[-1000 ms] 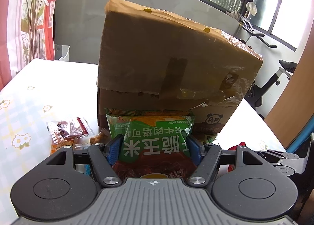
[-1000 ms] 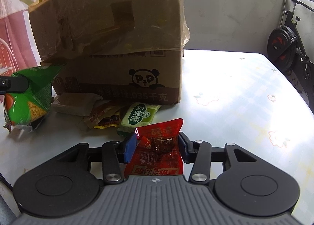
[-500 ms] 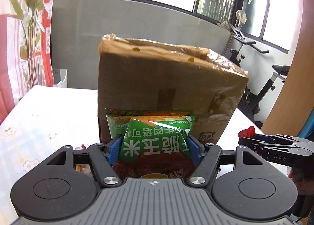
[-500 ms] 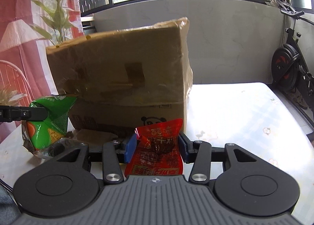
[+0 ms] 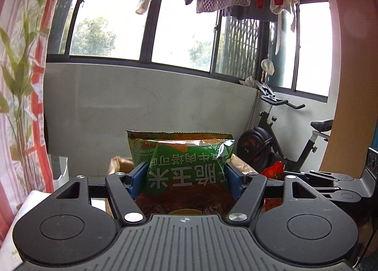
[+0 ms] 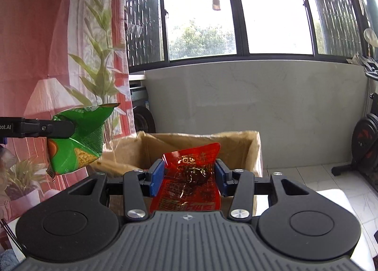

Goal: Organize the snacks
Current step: 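Lift both packets and carry them over the open floor box, then open both tools to drop the packets into the box, then grasp the orange biscuit bar with the left tool while the right tool grasps the green cake packet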

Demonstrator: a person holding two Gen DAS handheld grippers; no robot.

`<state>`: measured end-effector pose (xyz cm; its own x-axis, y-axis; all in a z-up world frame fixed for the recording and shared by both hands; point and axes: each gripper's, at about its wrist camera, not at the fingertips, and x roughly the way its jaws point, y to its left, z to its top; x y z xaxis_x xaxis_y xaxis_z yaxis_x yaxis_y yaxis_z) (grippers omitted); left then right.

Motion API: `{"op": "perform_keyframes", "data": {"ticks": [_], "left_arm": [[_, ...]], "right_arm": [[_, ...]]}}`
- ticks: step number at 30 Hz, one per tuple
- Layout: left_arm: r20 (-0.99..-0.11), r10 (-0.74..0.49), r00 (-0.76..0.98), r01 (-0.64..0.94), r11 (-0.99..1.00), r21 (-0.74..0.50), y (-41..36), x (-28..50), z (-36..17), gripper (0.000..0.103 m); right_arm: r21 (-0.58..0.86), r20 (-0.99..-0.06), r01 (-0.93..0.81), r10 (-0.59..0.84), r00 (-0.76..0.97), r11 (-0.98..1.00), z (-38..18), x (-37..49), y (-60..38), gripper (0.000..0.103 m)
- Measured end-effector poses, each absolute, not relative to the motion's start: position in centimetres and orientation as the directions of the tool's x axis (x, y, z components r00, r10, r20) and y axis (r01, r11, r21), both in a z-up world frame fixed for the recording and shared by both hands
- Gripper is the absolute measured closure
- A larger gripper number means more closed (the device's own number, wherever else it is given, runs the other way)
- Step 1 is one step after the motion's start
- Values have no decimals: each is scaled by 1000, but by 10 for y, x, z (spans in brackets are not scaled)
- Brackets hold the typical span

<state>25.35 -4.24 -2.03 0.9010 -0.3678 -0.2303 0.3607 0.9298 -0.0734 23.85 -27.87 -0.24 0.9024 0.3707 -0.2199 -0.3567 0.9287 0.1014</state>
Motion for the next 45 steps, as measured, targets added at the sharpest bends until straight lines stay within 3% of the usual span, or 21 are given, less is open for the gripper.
{"op": "perform_keyframes", "data": {"ticks": [5, 11, 15, 17, 21, 28, 39, 43, 45], "left_arm": [[-248, -325, 913, 326, 944, -39, -71, 306, -11, 32], [-371, -277, 887, 293, 956, -13, -100, 361, -32, 32], [-429, -316, 846, 324, 944, -58, -114, 381, -46, 30], [-441, -344, 829, 343, 936, -84, -118, 384, -49, 29], [-432, -370, 823, 367, 925, -93, -113, 383, -51, 17], [-416, -352, 838, 359, 931, -65, -84, 367, -44, 17], [-346, -206, 915, 207, 978, -34, 13, 290, -31, 18], [-361, -143, 922, 141, 989, -32, 38, 266, -47, 19], [-386, -126, 914, 115, 992, -52, 47, 259, -60, 25]], "right_arm": [[76, -247, -355, 362, 899, 932, 1, 286, -270, 56], [86, -330, -322, 332, 884, 943, -19, 322, -263, 55], [78, -369, -290, 298, 880, 954, -29, 329, -261, 54], [80, -388, -268, 277, 879, 960, -32, 330, -262, 48], [69, -403, -244, 251, 880, 967, -34, 327, -266, 38], [109, -357, -256, 278, 892, 961, -25, 306, -272, 37], [132, -236, -289, 314, 920, 948, -34, 245, -264, 37], [146, -225, -276, 304, 926, 950, -48, 227, -259, 37], [156, -227, -262, 293, 929, 952, -54, 221, -259, 37]]}}
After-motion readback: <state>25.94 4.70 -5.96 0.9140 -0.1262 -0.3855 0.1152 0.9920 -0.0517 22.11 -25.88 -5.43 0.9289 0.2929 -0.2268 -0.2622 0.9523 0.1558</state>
